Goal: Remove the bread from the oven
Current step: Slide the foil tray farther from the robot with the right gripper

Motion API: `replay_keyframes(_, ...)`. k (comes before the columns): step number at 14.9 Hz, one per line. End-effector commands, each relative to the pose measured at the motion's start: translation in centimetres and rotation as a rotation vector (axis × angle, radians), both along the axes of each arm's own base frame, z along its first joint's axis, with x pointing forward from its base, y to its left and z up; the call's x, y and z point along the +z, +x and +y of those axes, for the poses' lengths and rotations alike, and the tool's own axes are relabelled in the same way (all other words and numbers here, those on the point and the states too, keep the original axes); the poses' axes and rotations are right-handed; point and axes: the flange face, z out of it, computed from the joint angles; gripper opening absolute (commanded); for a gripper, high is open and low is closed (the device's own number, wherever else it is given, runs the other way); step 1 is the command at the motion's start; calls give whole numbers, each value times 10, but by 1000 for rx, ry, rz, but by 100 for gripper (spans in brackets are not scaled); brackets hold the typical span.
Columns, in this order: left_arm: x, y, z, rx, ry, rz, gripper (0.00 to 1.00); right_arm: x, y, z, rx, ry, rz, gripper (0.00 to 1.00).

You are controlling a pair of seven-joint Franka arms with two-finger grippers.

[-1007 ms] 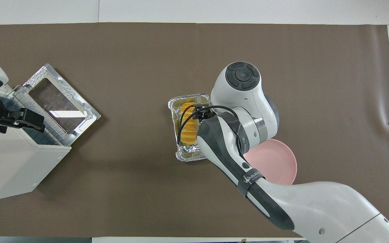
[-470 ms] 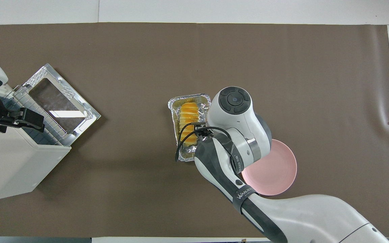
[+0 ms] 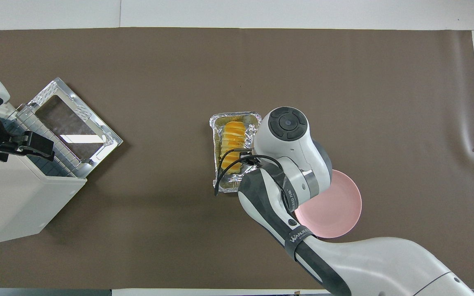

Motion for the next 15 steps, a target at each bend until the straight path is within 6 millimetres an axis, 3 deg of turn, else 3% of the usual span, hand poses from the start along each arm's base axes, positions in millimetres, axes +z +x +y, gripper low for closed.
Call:
replay_keyframes(1, 4, 0, 3, -2, 12, -17, 100, 27, 26, -44, 3, 28, -37, 0)
replay_keyframes(5, 4, 0, 3, -2, 12, -19, 100, 67, 69, -163, 53, 49, -27, 0)
replay_keyframes(9, 4, 0, 3, -2, 12, -19, 100, 68, 77, -255, 8, 56, -25, 0)
replay_keyframes(12, 4, 0, 3, -2, 12, -17, 100, 58, 72, -281, 39, 63, -17, 0)
replay_keyframes(15, 4, 0, 3, -2, 12, -17, 100, 39, 59, -292, 44, 68, -27, 0)
